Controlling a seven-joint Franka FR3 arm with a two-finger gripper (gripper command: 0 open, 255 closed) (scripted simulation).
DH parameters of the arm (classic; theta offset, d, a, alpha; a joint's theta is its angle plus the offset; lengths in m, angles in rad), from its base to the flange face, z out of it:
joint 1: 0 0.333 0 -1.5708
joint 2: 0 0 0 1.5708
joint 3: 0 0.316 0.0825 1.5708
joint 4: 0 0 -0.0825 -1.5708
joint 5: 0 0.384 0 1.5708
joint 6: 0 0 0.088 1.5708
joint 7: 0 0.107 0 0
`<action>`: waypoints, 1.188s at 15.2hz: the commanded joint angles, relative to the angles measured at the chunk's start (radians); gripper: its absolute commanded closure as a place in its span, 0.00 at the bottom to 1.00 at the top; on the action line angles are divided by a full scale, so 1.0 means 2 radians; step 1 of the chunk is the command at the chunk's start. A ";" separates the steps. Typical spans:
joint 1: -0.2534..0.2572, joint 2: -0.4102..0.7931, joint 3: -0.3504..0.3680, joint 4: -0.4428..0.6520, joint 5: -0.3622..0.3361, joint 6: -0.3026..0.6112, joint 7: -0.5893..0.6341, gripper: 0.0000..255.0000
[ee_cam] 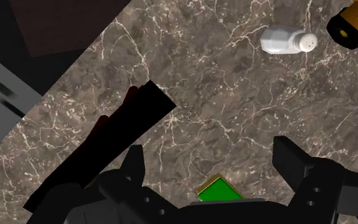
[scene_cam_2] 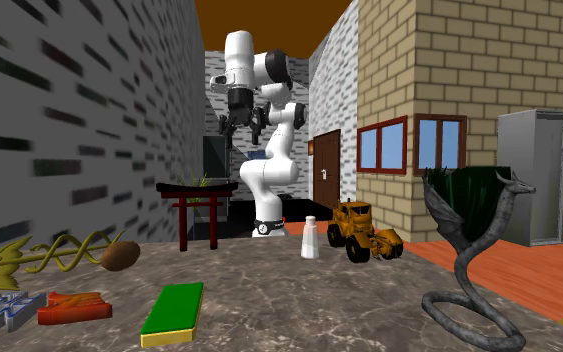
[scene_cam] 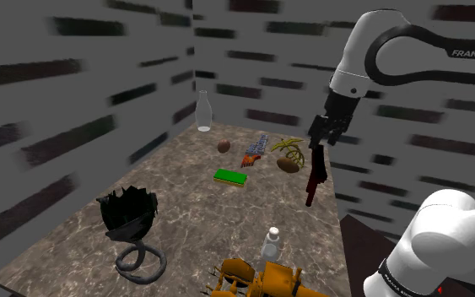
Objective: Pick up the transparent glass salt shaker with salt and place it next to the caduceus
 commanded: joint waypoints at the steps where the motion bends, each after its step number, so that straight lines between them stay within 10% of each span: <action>1: 0.010 0.004 0.017 -0.023 0.012 0.024 0.008 0.00; 18: 0.103 0.131 0.175 -0.105 0.108 0.218 0.080 0.00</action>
